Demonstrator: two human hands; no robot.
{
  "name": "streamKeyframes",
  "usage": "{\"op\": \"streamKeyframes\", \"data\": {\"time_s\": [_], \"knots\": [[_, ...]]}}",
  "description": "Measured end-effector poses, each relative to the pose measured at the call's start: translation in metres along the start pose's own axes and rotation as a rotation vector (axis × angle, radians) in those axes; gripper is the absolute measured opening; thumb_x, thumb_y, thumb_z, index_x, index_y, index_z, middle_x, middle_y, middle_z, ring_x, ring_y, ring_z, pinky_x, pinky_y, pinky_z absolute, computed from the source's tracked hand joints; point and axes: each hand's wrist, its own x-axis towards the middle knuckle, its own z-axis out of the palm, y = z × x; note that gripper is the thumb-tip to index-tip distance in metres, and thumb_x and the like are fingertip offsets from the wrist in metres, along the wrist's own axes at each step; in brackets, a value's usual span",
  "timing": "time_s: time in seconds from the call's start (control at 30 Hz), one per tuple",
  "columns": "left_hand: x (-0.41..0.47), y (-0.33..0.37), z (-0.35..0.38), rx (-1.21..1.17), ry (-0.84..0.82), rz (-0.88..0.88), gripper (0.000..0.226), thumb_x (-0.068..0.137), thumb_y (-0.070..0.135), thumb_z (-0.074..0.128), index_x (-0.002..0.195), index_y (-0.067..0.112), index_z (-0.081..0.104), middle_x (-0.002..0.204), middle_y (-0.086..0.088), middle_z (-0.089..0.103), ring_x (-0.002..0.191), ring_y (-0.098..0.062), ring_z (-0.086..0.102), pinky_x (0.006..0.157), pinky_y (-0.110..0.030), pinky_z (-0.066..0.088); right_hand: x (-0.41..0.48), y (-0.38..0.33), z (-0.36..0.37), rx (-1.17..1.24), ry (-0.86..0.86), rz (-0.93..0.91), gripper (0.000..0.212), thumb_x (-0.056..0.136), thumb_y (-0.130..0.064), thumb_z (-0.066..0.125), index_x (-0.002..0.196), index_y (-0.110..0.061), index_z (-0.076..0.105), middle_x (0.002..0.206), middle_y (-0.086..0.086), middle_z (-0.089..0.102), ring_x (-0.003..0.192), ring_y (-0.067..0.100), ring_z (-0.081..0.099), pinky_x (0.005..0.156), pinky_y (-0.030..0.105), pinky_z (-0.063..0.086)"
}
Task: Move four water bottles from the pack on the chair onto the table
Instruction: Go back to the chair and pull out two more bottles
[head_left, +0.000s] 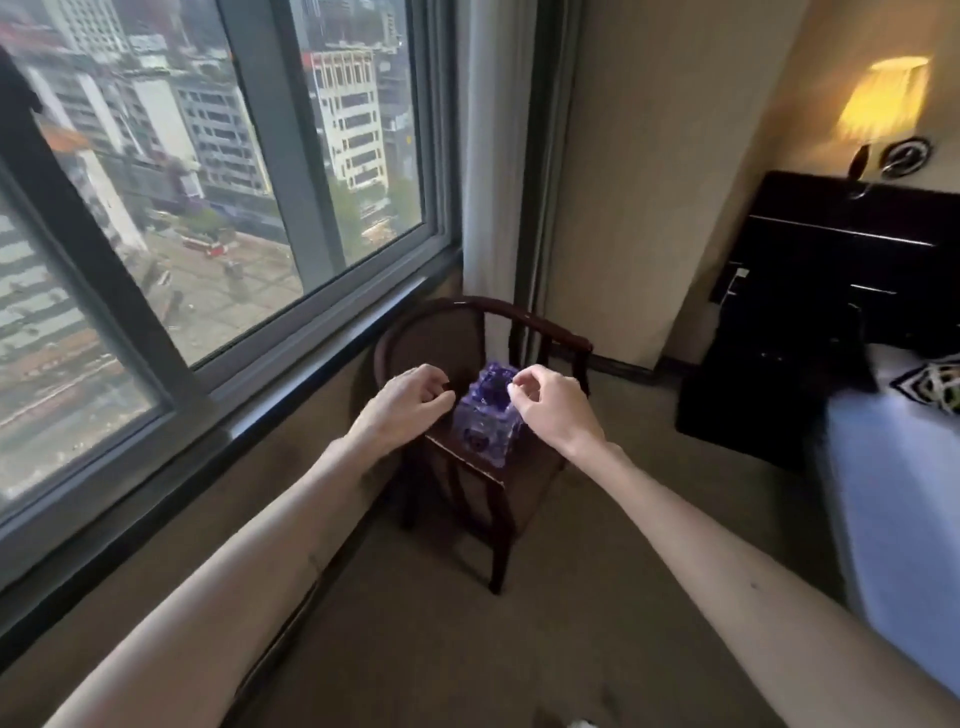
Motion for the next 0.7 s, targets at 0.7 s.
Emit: {"op": "streamKeyframes", "data": {"time_s": [0.7], "knots": [[0.313,-0.066,0.142,-0.108,0.030,-0.413,0.026,0.088,0.029,0.061,0.111,0.017,0.063,0.099,0.003,0.067,0.092,-0.015,0.064,0.089,-0.031,0.051,0.364,0.172,0.039,-0.026,-0.296,-0.109,0.022,0.094,-0.028,0.059,0.111,-0.017,0.067,0.105,0.003,0.073,0.095,0.019,0.066,0.076,0.023,0.043]]}}
